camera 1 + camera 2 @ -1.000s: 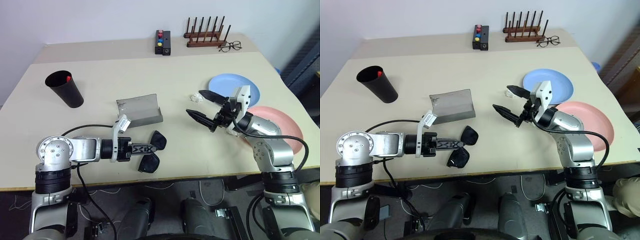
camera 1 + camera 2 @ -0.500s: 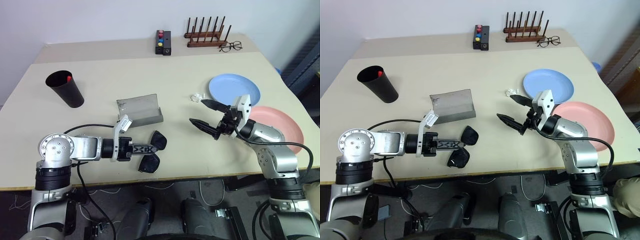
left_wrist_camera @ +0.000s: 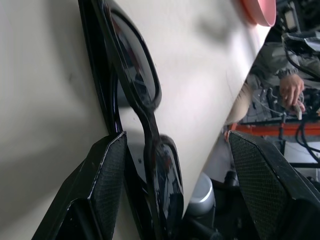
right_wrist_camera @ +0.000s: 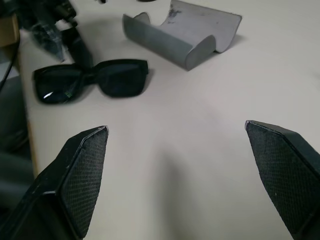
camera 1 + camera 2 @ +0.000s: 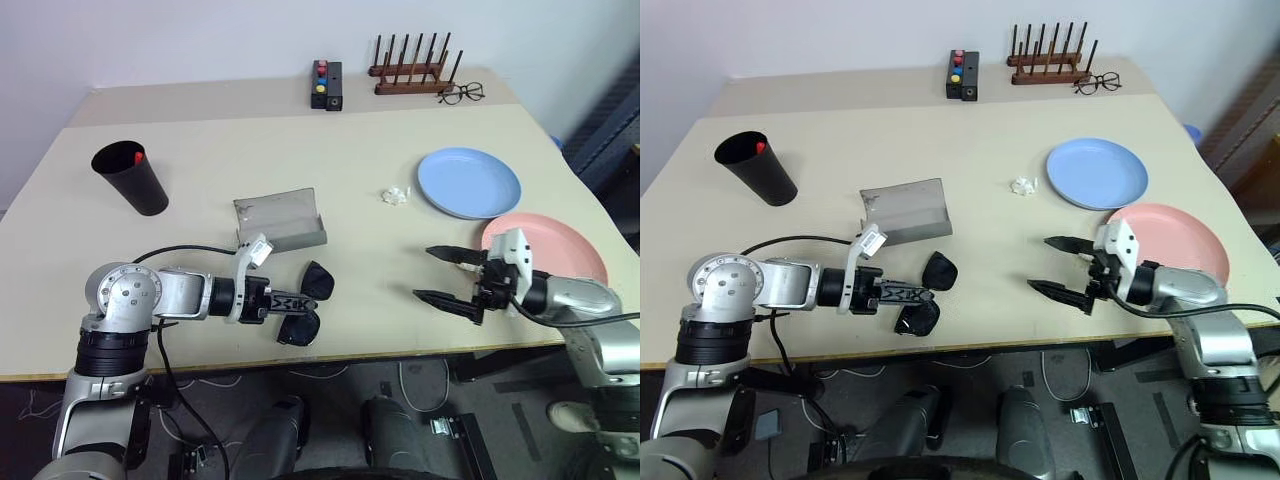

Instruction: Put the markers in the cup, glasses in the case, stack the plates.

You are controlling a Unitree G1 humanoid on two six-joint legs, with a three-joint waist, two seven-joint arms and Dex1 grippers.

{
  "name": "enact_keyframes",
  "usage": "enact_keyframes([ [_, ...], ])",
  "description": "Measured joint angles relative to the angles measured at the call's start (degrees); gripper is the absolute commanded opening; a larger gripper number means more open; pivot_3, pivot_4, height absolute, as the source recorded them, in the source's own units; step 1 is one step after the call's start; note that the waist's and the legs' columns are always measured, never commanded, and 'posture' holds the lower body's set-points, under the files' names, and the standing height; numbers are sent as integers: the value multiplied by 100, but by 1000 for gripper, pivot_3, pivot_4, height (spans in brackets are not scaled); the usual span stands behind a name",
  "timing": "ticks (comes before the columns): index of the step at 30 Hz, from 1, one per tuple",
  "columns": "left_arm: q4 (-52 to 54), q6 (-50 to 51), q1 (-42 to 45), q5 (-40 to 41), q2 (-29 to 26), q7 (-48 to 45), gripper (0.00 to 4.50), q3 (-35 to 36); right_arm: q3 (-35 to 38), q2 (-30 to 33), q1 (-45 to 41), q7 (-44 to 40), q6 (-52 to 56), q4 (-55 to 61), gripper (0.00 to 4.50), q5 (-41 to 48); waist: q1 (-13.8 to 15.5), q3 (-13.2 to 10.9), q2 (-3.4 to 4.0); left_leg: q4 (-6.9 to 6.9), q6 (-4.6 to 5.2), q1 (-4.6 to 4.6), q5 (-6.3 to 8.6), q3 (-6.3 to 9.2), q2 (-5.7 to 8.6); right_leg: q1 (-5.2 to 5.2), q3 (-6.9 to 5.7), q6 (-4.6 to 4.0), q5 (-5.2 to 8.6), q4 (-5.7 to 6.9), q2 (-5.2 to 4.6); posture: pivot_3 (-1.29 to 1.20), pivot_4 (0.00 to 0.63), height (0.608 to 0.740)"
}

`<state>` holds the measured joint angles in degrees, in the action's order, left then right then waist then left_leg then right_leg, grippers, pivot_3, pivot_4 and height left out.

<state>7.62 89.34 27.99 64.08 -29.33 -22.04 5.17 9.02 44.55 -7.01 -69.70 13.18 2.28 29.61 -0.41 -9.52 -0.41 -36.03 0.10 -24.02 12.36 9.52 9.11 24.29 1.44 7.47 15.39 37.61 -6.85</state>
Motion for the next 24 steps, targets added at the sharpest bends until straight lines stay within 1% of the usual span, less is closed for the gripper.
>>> enact_keyframes([
  [3, 0, -31, 7, -110, 37, -43, 3267, -12, 135, 175, 151, -299, -21, 0, 4500, 89, 1, 0, 0, 0, 2, 0, 1, 0, 0, -2, 0, 0, 0, -2, -1, 0, 150, 740],
  [6, 5, -73, 8, -201, 98, -64, 3267, -51, 223, 200, 233, -471, -21, 0, 4500, 146, 2, 0, -1, -1, 3, 0, 2, -1, 0, -4, 0, 0, 0, -4, -2, 0, 150, 740],
  [12, 155, -221, 77, -492, 127, -153, 3267, -284, 244, 199, 209, -377, 105, 264, 4500, 210, 20, 0, -1, -2, 3, 0, 2, -1, 0, -5, 0, 0, 0, -7, -5, 0, 150, 740],
  [15, 170, -274, 100, -623, 133, -165, 2447, -365, 244, 195, 203, -269, 172, 403, 4500, 228, 55, -1, -1, -2, 4, 0, 2, -2, 0, -5, 0, 0, 0, -8, -5, 0, 150, 740],
  [19, 169, -273, 99, -743, 135, -166, 459, -396, 244, 193, 203, -188, 233, 440, 4500, 255, 116, -1, -2, -3, 4, -1, 2, -2, 0, -6, 0, 0, 0, -10, -4, 0, 150, 740],
  [20, 169, -274, 99, -751, 139, -176, 24, -394, 244, 189, 203, -156, 249, 449, 4500, 262, 129, -2, -3, -4, 4, -1, 3, -1, 0, -7, 0, 0, 0, -11, -4, 0, 150, 740],
  [24, 208, -284, 114, -783, 193, -266, 24, -377, 243, 174, 200, -89, 276, 538, 4500, 265, 123, -2, -4, -6, 5, -1, 3, 0, -1, -12, -1, 1, 0, -16, -3, 0, 150, 740],
])
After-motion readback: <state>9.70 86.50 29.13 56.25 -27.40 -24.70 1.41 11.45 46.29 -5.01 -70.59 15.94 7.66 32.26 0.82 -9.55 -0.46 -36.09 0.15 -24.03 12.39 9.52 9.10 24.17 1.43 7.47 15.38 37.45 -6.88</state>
